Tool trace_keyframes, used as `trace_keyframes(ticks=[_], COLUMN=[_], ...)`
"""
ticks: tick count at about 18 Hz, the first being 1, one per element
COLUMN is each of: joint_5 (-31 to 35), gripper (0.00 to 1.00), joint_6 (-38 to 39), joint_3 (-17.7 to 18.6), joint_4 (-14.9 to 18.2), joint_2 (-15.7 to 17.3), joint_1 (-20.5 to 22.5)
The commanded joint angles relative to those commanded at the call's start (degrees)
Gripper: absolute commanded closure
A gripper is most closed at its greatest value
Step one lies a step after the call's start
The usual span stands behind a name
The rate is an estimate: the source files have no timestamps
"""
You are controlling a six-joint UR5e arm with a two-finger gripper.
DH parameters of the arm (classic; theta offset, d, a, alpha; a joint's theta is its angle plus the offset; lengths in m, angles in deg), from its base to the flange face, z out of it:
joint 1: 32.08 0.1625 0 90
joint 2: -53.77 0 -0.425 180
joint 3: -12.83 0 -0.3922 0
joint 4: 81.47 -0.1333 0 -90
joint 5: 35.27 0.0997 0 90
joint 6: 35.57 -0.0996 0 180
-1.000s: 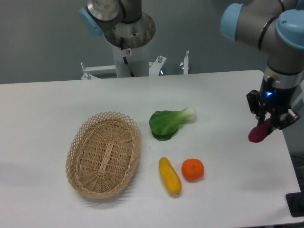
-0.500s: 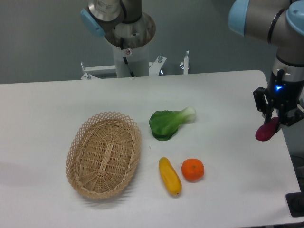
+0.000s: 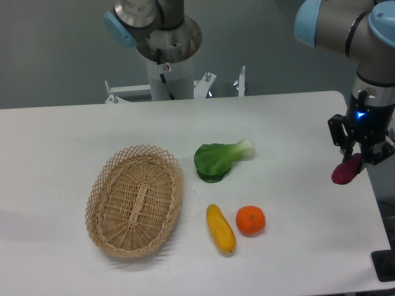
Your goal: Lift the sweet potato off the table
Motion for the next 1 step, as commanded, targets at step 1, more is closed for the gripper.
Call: trace_keyframes(ticks=[1], joint_5=[0.0], gripper=[0.76], joint_6=[0.0], joint_3=[0.09], joint_4=[0.0], joint_2=[0.0], joint_1=[-0.09])
